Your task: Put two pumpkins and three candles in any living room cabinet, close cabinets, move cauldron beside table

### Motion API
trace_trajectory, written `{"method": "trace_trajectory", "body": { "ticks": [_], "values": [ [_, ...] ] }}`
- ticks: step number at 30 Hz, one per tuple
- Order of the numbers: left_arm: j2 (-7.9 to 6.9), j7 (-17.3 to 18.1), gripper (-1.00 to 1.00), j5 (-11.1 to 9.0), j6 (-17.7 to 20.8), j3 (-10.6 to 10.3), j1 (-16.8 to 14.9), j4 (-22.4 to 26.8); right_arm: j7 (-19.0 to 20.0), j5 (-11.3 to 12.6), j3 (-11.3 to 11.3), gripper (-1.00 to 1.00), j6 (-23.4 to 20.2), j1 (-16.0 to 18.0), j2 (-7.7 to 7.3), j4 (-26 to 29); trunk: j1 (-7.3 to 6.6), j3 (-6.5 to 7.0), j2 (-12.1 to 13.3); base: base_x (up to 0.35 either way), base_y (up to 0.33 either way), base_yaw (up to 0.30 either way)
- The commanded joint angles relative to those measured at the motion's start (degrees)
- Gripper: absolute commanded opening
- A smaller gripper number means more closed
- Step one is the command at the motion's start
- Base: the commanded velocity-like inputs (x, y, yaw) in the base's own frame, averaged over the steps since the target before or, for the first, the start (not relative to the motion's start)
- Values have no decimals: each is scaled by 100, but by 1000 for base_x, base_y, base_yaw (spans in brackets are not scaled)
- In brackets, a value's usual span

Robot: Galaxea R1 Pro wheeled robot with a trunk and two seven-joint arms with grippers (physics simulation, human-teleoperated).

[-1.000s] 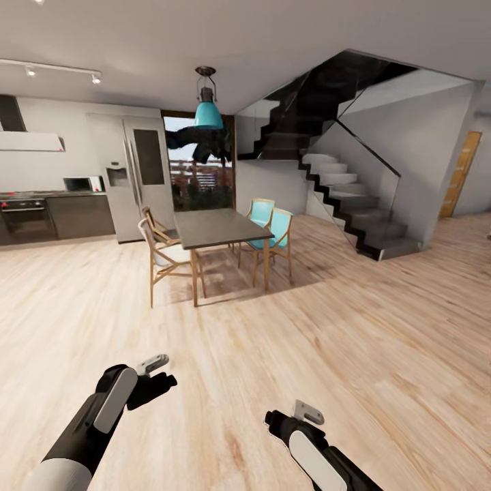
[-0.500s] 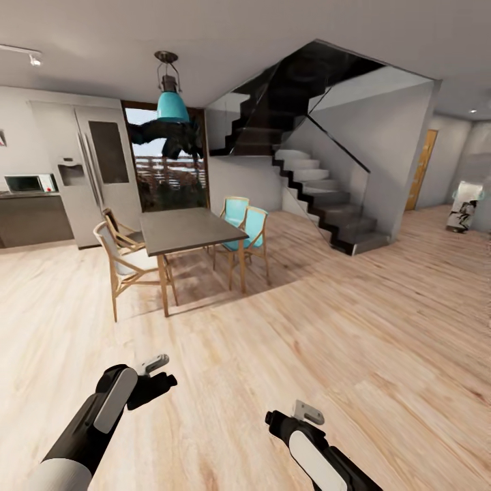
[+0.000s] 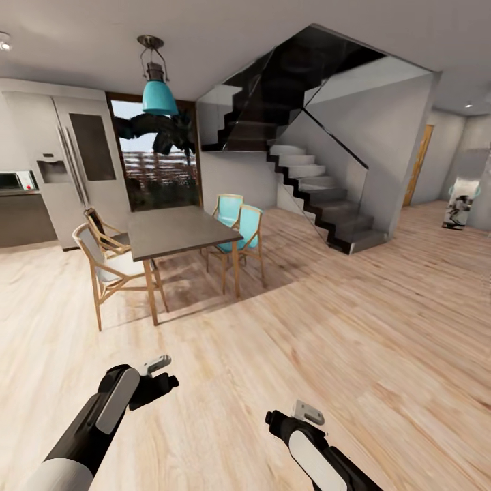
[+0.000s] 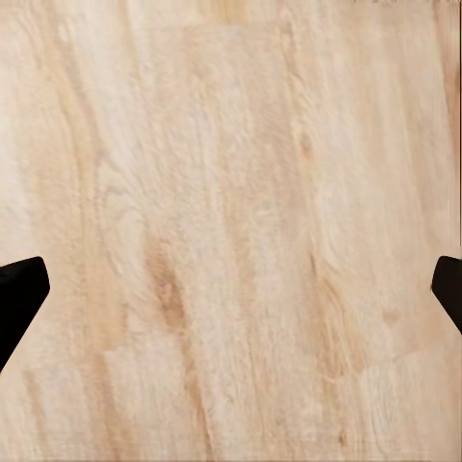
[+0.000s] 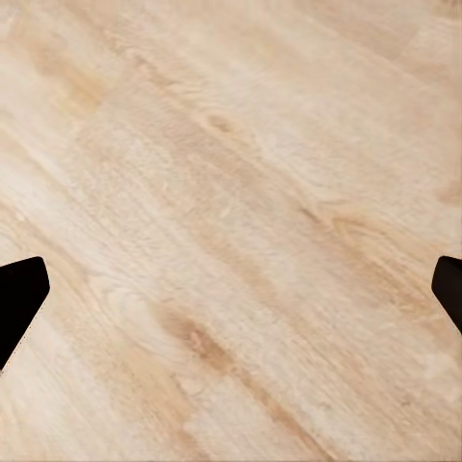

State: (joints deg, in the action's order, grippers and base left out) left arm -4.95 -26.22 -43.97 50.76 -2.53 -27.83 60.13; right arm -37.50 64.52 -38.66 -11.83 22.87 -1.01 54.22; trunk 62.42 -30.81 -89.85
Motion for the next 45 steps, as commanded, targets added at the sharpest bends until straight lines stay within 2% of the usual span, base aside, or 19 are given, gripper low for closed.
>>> {"method": "trace_trajectory", "body": {
  "ticks": [1, 16, 26, 45],
  "values": [
    [-6, -59, 100, -59, 7, -24, -3, 7, -37, 16, -19, 100, -17, 7, -5, 9, 3, -9, -3, 343, 0, -165],
    [-6, -59, 100, -57, 5, -45, -3, 6, -38, 25, -19, 100, -17, 7, -13, 3, 3, -51, -3, 343, -4, -249],
    [-6, -59, 100, -71, 5, -39, -3, 7, -38, 25, -19, 100, -21, 7, -14, 1, 3, -80, -3, 295, -141, -259],
    [-5, -45, 100, -86, 13, -48, -3, 57, -29, 61, -12, 100, -13, 7, -5, -118, 3, -129, -3, 27, -24, -261]
  ]
}}
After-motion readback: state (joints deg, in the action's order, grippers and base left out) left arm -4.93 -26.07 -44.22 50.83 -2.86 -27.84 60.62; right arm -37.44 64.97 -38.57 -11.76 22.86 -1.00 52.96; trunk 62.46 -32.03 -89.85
